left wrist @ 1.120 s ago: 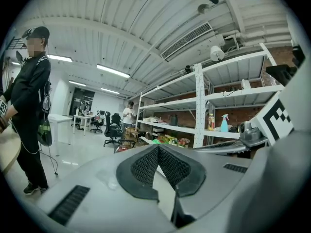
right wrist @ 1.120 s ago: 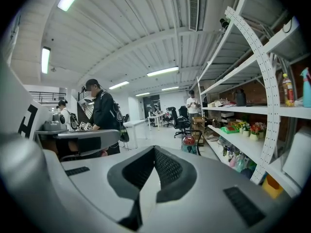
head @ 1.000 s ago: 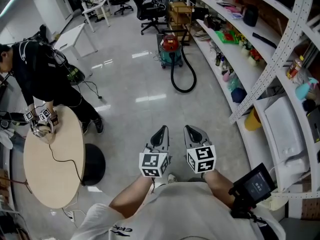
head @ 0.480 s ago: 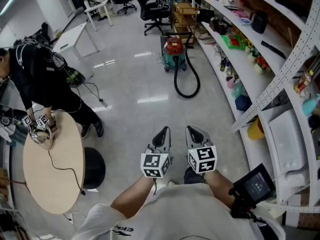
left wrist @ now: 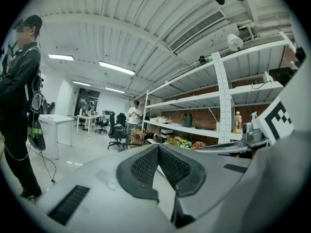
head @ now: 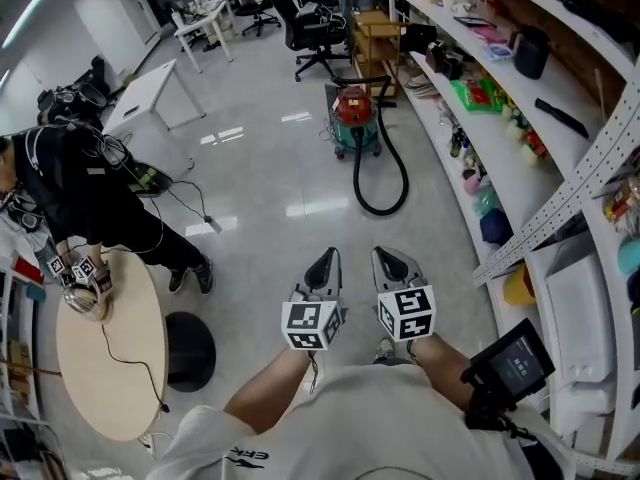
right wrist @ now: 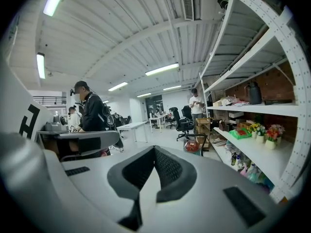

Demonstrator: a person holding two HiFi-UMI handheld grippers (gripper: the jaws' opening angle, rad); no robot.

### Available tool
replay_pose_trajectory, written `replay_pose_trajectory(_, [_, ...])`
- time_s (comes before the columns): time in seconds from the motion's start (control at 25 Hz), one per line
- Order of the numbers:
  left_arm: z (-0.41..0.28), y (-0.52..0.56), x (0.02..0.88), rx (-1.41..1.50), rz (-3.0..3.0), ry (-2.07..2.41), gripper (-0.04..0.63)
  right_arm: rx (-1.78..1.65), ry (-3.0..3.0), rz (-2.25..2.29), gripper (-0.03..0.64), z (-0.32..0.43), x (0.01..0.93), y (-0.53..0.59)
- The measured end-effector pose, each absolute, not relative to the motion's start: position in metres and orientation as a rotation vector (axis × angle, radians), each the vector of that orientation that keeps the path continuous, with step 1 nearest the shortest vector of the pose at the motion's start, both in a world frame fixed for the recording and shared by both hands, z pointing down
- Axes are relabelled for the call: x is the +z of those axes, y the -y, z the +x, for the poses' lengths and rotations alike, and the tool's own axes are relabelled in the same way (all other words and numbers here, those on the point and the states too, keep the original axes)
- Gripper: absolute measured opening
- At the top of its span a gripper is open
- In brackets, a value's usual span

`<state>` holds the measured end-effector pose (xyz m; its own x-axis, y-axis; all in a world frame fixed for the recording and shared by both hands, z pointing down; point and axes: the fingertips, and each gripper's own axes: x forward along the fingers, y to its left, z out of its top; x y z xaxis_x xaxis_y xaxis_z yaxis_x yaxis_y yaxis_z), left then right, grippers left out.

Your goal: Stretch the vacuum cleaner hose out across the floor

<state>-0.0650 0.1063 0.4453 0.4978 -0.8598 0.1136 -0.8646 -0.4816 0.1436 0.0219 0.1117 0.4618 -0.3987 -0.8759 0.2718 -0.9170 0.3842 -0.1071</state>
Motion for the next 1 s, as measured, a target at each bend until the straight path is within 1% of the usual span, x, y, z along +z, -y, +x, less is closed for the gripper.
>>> replay_pose_trajectory(0.44, [-0.021, -0.024, 0.450, 0.078, 2.499, 1.569, 0.002, 0.446, 2.528, 1.533, 0.002, 0.066, 0.475, -0.027])
replay_pose_trajectory(0.76, [-0.021, 0.042, 0.461, 0.071, 2.496, 1.541, 0.002, 0.470, 2.496, 1.550, 0.002, 0.066, 0.487, 0.036])
replay_pose_trajectory(1.0, [-0.036, 0.122, 0.460, 0.024, 2.515, 1.509, 0.002, 0.431, 2.466, 1.583, 0.002, 0.053, 0.484, 0.111])
